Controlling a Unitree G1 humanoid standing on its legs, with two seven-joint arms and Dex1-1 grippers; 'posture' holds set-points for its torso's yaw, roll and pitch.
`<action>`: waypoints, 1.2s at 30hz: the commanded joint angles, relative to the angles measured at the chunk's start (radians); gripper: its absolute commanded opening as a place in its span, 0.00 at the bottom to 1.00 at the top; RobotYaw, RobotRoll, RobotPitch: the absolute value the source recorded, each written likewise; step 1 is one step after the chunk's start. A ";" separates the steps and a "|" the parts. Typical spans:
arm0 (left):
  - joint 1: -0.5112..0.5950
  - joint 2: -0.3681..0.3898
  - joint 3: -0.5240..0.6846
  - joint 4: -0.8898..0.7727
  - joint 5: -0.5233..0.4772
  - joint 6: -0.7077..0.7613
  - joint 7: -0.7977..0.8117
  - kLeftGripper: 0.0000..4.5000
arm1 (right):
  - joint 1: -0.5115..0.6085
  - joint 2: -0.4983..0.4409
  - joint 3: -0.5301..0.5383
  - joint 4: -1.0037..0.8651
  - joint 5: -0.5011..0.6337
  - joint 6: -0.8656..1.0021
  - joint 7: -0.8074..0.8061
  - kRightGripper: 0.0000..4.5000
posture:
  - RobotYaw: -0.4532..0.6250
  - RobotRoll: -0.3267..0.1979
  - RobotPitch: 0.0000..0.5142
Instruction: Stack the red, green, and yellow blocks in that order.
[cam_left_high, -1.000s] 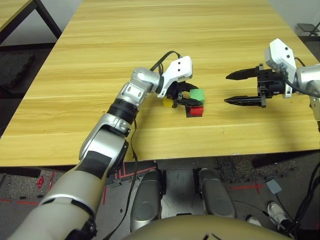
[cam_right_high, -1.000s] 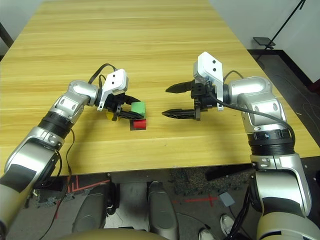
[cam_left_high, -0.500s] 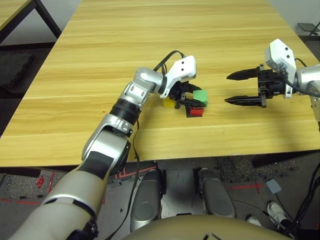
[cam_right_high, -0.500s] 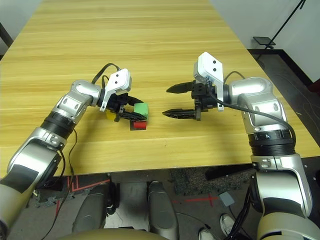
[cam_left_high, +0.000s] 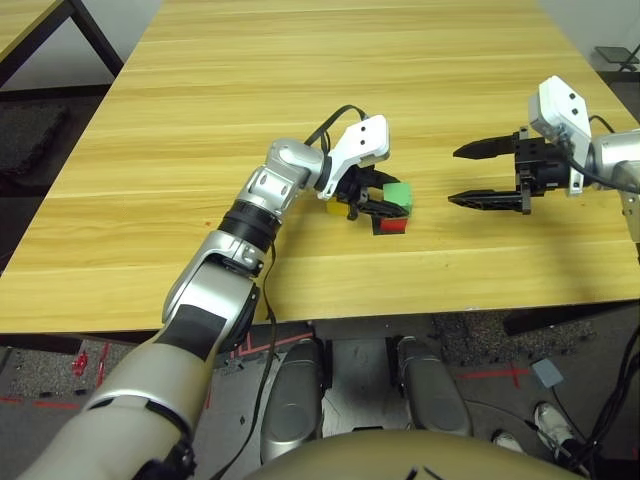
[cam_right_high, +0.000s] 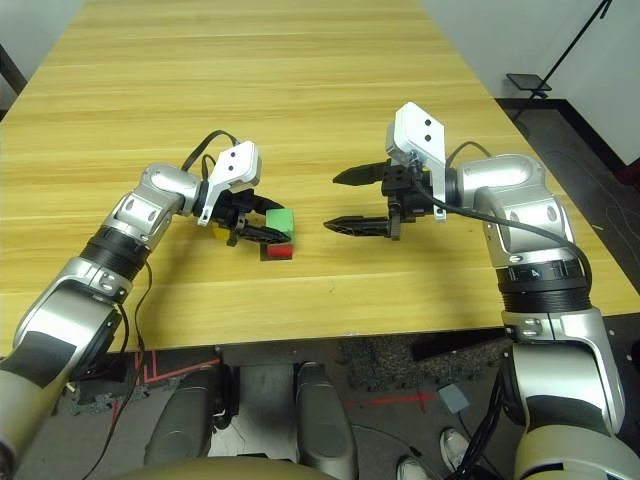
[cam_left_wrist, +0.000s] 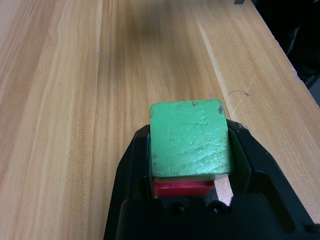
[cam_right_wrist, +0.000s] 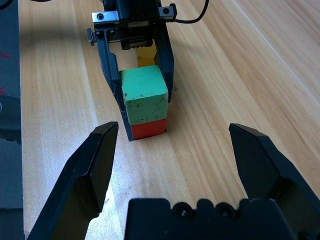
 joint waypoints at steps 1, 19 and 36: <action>0.015 0.008 -0.012 -0.011 0.021 0.010 -0.012 0.76 | -0.005 -0.003 -0.005 -0.008 0.016 0.001 0.001 1.00 | 0.57 0.54 0.25; 0.126 0.286 0.068 -0.340 -0.020 0.120 -0.032 0.99 | -0.073 0.028 0.018 0.093 -0.008 -0.062 0.018 1.00 | 0.63 0.52 0.16; -0.088 0.110 0.015 0.311 0.132 -0.286 -0.048 0.99 | -0.032 0.012 -0.008 0.016 0.012 -0.013 -0.009 1.00 | 0.56 0.52 0.18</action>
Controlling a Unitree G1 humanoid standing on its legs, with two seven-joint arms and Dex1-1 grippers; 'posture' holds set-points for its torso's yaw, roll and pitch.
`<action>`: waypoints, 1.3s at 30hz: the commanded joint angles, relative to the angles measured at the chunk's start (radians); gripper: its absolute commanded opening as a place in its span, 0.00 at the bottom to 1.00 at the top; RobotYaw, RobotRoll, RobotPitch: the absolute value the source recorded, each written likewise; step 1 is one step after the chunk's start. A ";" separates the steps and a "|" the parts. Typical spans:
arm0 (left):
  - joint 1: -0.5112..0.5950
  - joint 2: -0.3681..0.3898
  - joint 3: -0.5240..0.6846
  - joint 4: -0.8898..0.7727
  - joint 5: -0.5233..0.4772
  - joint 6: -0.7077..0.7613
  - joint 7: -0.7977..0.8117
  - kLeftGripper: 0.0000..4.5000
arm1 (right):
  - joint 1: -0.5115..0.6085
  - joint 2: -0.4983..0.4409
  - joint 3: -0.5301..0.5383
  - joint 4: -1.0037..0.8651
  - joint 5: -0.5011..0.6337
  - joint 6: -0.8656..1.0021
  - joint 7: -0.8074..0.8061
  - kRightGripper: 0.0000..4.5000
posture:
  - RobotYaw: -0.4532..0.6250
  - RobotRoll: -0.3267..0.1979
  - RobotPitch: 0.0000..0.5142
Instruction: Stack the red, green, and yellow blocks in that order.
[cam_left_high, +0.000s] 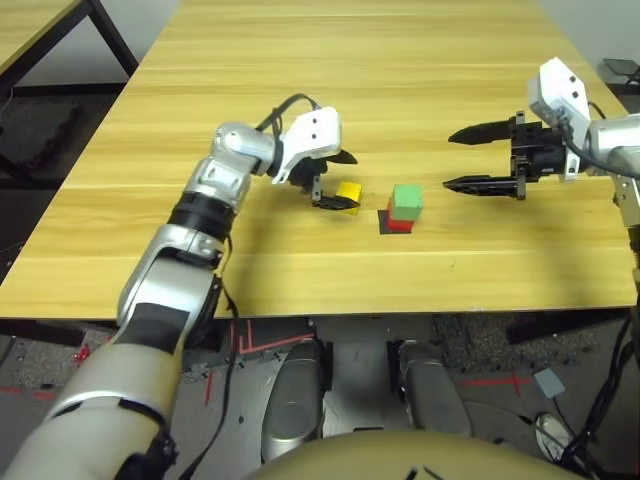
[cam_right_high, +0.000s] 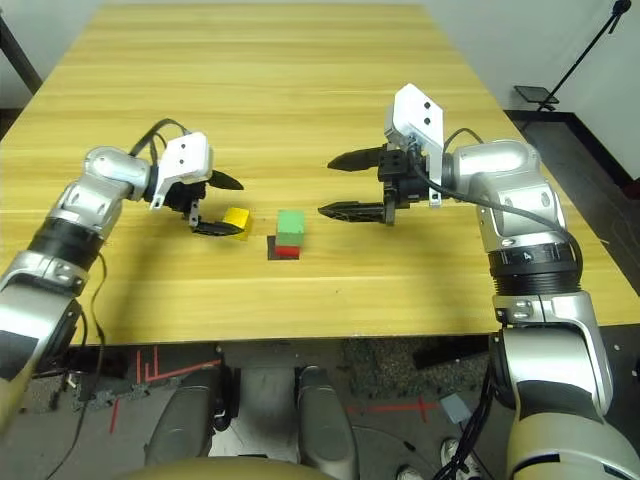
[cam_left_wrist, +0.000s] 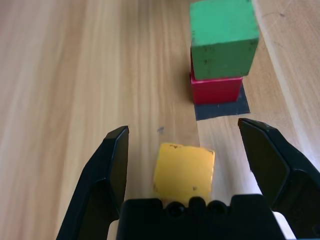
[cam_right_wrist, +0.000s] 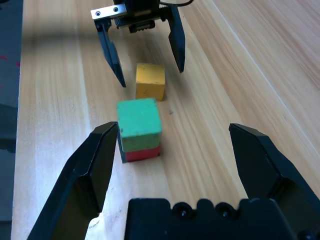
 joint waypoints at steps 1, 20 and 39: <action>-0.026 -0.015 -0.020 0.108 0.043 -0.038 -0.016 0.99 | 0.026 -0.016 -0.012 -0.041 0.016 0.024 -0.013 1.00 | 0.56 0.52 0.18; -0.063 -0.066 0.091 0.247 0.045 0.058 0.065 0.45 | 0.051 -0.016 -0.005 -0.068 0.027 0.038 -0.039 1.00 | 0.57 0.53 0.19; 0.008 0.044 0.075 -0.643 -0.134 0.702 -0.023 0.45 | 0.020 -0.018 0.009 0.022 0.013 -0.029 0.009 1.00 | 0.62 0.57 0.18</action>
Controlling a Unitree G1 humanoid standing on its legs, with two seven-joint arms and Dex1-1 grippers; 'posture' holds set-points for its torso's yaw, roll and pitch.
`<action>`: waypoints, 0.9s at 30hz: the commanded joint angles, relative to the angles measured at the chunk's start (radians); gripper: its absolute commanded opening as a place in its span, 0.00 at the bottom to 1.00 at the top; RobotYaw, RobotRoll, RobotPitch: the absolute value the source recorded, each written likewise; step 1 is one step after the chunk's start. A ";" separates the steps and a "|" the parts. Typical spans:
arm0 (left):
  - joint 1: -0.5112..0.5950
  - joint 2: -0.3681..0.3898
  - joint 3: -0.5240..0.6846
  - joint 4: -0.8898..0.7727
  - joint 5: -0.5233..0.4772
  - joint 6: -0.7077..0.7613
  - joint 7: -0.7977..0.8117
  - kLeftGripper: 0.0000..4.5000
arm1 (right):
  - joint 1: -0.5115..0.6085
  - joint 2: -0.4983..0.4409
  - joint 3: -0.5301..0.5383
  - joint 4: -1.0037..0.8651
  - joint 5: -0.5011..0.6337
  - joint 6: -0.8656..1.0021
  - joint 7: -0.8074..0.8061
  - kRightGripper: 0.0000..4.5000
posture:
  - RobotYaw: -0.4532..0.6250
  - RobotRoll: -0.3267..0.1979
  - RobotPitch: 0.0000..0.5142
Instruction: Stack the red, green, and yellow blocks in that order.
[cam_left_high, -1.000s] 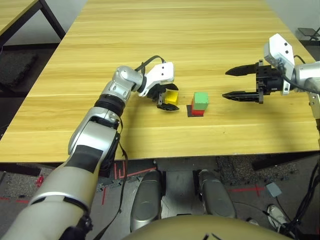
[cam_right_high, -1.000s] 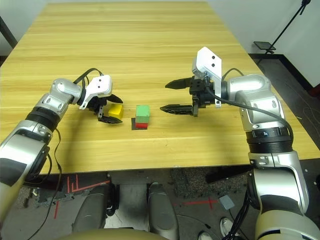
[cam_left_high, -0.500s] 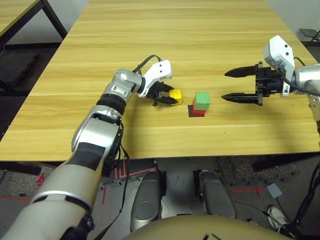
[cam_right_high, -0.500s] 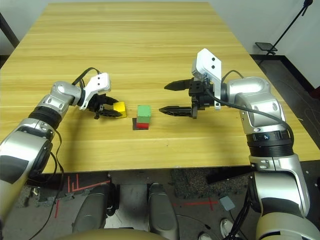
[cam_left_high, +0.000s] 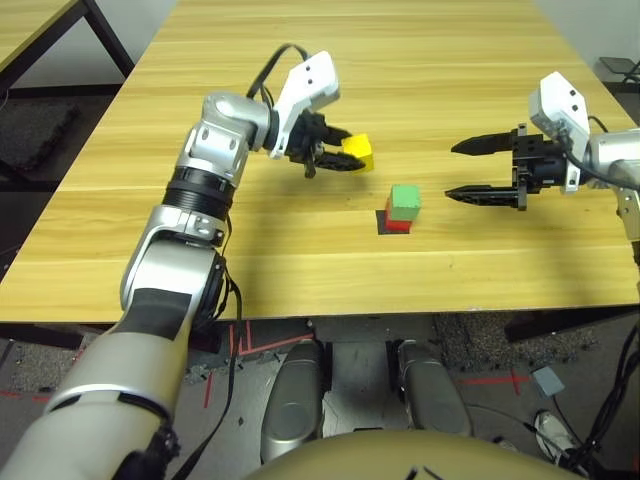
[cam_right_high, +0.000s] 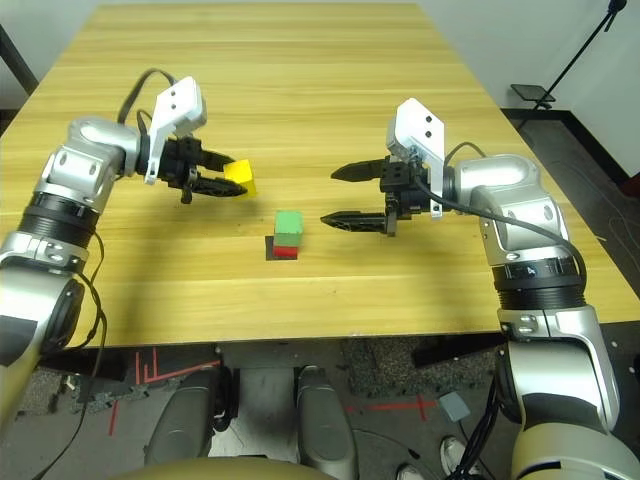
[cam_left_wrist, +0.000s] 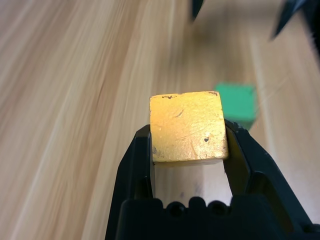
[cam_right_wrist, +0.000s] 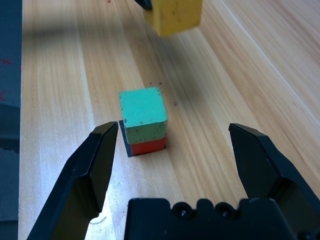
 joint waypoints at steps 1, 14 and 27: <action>0.035 -0.013 -0.048 -0.132 -0.044 0.091 0.004 0.45 | -0.019 -0.005 0.009 0.011 -0.009 -0.018 0.014 1.00 | 0.62 0.57 0.18; 0.045 -0.070 -0.134 -0.054 -0.044 0.007 0.066 0.45 | 0.010 -0.011 -0.005 -0.047 0.009 0.010 -0.001 1.00 | 0.58 0.58 0.19; 0.041 -0.097 -0.169 0.018 -0.043 -0.061 0.063 0.45 | 0.045 -0.027 -0.019 -0.104 0.029 0.050 -0.024 1.00 | 0.55 0.60 0.23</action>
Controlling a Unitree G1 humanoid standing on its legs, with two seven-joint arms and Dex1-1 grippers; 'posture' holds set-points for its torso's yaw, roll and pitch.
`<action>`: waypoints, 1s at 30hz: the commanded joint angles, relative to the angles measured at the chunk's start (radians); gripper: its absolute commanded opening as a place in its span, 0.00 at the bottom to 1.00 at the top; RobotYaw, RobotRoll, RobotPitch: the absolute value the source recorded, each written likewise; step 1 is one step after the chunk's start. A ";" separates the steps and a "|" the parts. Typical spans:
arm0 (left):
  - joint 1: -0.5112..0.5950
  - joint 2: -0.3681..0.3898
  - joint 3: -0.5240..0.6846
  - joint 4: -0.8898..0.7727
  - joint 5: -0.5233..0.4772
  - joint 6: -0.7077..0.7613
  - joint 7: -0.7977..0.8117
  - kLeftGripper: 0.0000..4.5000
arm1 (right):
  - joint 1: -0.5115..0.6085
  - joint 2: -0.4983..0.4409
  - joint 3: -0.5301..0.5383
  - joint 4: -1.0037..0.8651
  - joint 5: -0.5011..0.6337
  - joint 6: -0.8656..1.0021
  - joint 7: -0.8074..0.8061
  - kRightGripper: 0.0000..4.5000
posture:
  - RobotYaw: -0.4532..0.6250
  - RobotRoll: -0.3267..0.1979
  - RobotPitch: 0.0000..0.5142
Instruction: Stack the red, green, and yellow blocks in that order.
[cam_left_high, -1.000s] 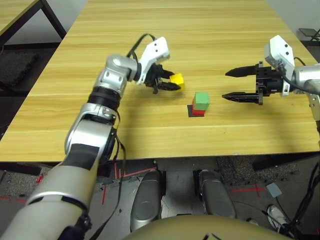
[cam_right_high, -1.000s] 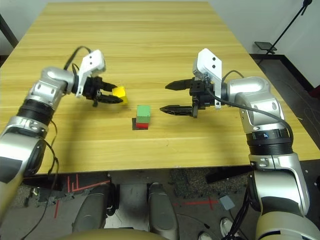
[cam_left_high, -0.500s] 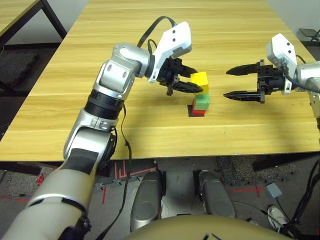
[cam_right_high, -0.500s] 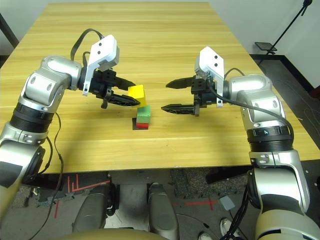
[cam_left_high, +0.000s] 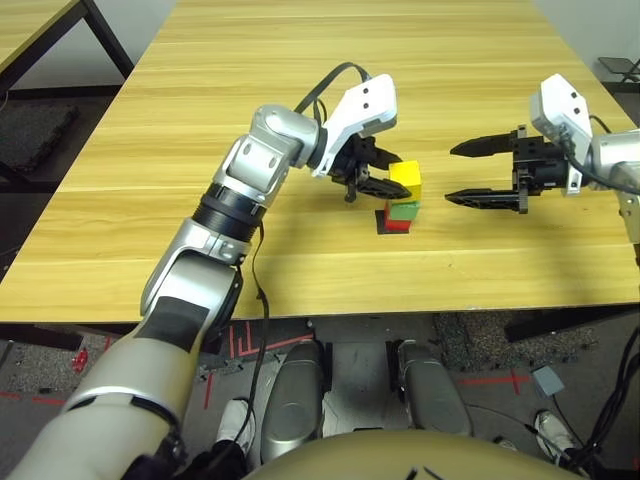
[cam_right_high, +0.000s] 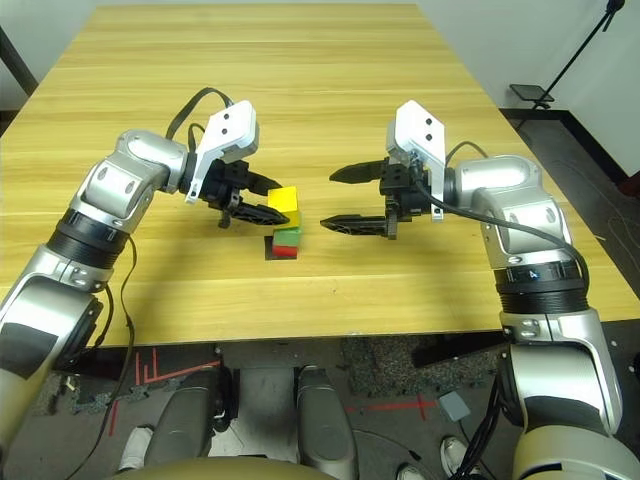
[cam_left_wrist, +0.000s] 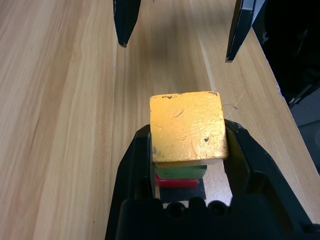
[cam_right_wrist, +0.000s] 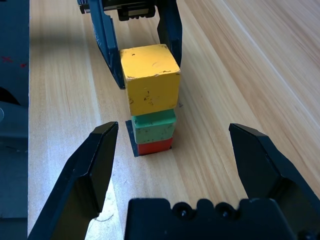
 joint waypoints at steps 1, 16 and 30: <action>-0.002 -0.008 -0.016 0.016 0.010 -0.018 -0.002 0.45 | 0.017 -0.013 -0.012 -0.021 0.011 0.010 -0.006 1.00 | 0.55 0.60 0.23; -0.015 -0.021 -0.019 0.103 0.027 -0.066 0.000 0.45 | 0.031 -0.013 -0.015 -0.043 0.017 0.029 -0.020 1.00 | 0.55 0.60 0.25; -0.019 -0.035 -0.023 0.066 0.019 -0.032 -0.009 0.45 | 0.041 -0.019 -0.020 -0.045 0.016 0.031 -0.024 1.00 | 0.54 0.60 0.26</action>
